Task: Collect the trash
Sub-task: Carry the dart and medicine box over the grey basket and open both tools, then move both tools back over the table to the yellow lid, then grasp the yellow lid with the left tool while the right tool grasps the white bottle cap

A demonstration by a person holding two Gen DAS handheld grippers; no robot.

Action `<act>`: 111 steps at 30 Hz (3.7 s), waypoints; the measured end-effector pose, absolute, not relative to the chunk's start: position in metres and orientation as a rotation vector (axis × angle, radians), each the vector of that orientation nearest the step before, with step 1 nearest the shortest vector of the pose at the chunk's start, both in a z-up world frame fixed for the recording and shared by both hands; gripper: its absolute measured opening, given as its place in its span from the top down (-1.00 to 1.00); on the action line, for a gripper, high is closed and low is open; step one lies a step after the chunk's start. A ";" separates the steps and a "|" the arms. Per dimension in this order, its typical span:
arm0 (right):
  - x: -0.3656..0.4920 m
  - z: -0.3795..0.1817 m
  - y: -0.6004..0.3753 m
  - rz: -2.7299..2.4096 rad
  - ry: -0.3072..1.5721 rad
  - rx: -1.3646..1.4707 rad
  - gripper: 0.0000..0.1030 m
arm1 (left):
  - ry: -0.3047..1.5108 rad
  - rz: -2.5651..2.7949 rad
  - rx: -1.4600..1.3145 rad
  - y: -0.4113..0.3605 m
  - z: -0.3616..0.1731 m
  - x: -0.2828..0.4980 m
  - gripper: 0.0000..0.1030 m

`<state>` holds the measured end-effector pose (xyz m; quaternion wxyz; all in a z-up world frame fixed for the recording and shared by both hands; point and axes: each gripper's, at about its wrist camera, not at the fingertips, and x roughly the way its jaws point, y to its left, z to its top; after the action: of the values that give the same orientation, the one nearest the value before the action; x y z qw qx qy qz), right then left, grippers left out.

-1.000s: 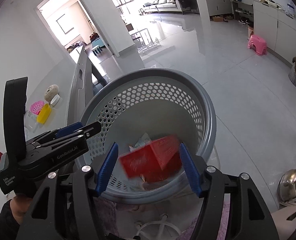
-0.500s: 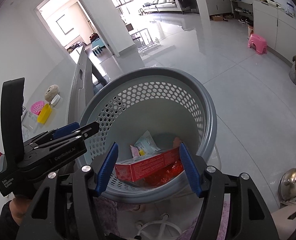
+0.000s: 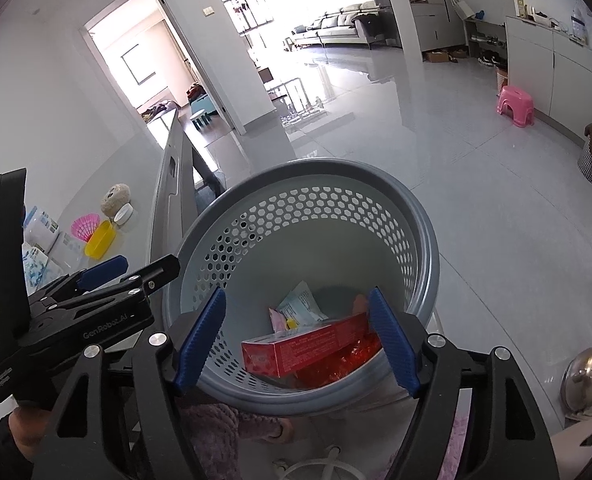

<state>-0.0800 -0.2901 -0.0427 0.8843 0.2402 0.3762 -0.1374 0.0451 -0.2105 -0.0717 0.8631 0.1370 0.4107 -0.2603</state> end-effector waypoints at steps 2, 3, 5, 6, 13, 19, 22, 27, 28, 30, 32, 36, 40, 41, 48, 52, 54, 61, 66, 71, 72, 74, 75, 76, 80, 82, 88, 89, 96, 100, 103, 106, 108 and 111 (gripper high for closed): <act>-0.078 -0.042 -0.288 -0.293 0.776 0.493 -0.46 | 0.849 -0.528 0.286 -0.204 -0.068 0.045 -0.59; -0.077 -0.041 -0.286 -0.293 0.774 0.492 -0.47 | 0.846 -0.522 0.285 -0.200 -0.067 0.045 -0.60; -0.074 -0.040 -0.283 -0.292 0.772 0.487 -0.49 | 0.843 -0.506 0.280 -0.192 -0.066 0.046 -0.63; -0.073 -0.040 -0.281 -0.289 0.769 0.484 -0.52 | 0.842 -0.498 0.275 -0.188 -0.066 0.046 -0.65; -0.055 -0.034 -0.264 -0.267 0.759 0.446 -0.64 | 0.842 -0.416 0.217 -0.151 -0.064 0.057 -0.76; -0.026 -0.033 -0.240 -0.196 0.760 0.390 -0.64 | 0.825 -0.316 0.172 -0.117 -0.059 0.074 -0.81; -0.010 -0.030 -0.228 -0.169 0.752 0.354 -0.65 | 0.824 -0.262 0.148 -0.100 -0.059 0.085 -0.82; 0.024 -0.028 -0.217 -0.127 0.762 0.328 -0.68 | 0.841 -0.183 0.102 -0.077 -0.061 0.110 -0.82; 0.032 -0.028 -0.216 -0.110 0.768 0.332 -0.68 | 0.842 -0.165 0.097 -0.074 -0.061 0.117 -0.82; 0.047 -0.028 -0.215 -0.090 0.767 0.347 -0.68 | 0.840 -0.133 0.083 -0.069 -0.061 0.129 -0.82; 0.058 -0.028 -0.214 -0.085 0.760 0.350 -0.68 | 0.845 -0.103 0.065 -0.066 -0.063 0.141 -0.82; 0.083 -0.027 -0.213 -0.083 0.758 0.346 -0.68 | 0.865 -0.066 0.044 -0.065 -0.071 0.164 -0.82; 0.101 -0.031 -0.213 -0.089 0.783 0.332 -0.68 | 0.887 -0.046 0.029 -0.068 -0.078 0.180 -0.82; 0.105 -0.032 -0.213 -0.085 0.783 0.334 -0.68 | 0.890 -0.046 0.025 -0.068 -0.079 0.182 -0.82; 0.118 -0.041 -0.210 -0.074 0.799 0.326 -0.68 | 0.907 -0.037 0.032 -0.076 -0.088 0.197 -0.69; 0.125 -0.042 -0.207 -0.062 0.805 0.325 -0.68 | 0.923 -0.055 0.031 -0.077 -0.092 0.199 -0.28; 0.126 -0.042 -0.206 -0.057 0.810 0.323 -0.68 | 0.917 -0.068 0.014 -0.072 -0.091 0.200 -0.24; 0.141 -0.039 -0.192 -0.009 0.827 0.292 -0.68 | 0.902 -0.099 -0.004 -0.058 -0.085 0.191 -0.03; 0.159 -0.042 -0.174 0.034 0.853 0.270 -0.68 | 0.903 -0.093 0.008 -0.043 -0.083 0.187 0.11; 0.173 -0.044 -0.157 0.068 0.879 0.251 -0.68 | 0.942 -0.090 -0.022 -0.023 -0.089 0.186 0.12; 0.176 -0.045 -0.153 0.078 0.883 0.240 -0.68 | 0.942 -0.089 -0.022 -0.021 -0.090 0.185 0.13; 0.180 -0.045 -0.146 0.088 0.890 0.217 -0.68 | 0.941 -0.083 -0.019 -0.017 -0.090 0.182 0.14; 0.183 -0.046 -0.142 0.093 0.893 0.208 -0.68 | 0.941 -0.083 -0.019 -0.015 -0.090 0.181 0.14; 0.186 -0.048 -0.140 0.097 0.898 0.203 -0.68 | 0.941 -0.082 -0.019 -0.013 -0.090 0.181 0.14; 0.201 -0.051 -0.127 0.101 0.921 0.156 -0.68 | 0.938 -0.073 -0.036 -0.006 -0.089 0.181 0.14; 0.210 -0.053 -0.120 0.087 0.933 0.121 -0.68 | 0.931 -0.065 -0.044 -0.001 -0.088 0.182 0.12; 0.232 -0.058 -0.111 0.050 0.946 0.081 -0.66 | 0.920 -0.048 -0.063 0.004 -0.085 0.180 0.03; 0.235 -0.059 -0.110 0.049 0.948 0.079 -0.66 | 0.918 -0.048 -0.068 0.004 -0.085 0.180 0.01; 0.249 -0.065 -0.098 0.052 0.968 0.040 -0.27 | 0.910 -0.048 -0.078 0.008 -0.082 0.182 -0.09; 0.251 -0.065 -0.091 0.069 0.962 0.014 -0.17 | 0.905 -0.044 -0.081 0.009 -0.080 0.182 -0.13; 0.252 -0.064 -0.086 0.075 0.953 -0.009 0.16 | 0.902 -0.042 -0.077 0.009 -0.079 0.182 -0.14; 0.252 -0.063 -0.089 0.094 0.952 0.007 0.25 | 0.899 -0.044 -0.078 0.009 -0.078 0.182 -0.21; 0.249 -0.062 -0.095 0.099 0.949 0.029 0.25 | 0.898 -0.044 -0.077 0.008 -0.077 0.182 -0.23; 0.240 -0.057 -0.106 0.092 0.931 0.062 0.25 | 0.906 -0.055 -0.081 0.005 -0.077 0.185 -0.24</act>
<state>0.2402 -0.1057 -0.0567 0.8922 0.0299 0.4485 0.0442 0.1849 0.0052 -0.0768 0.8979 -0.0389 0.4377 -0.0266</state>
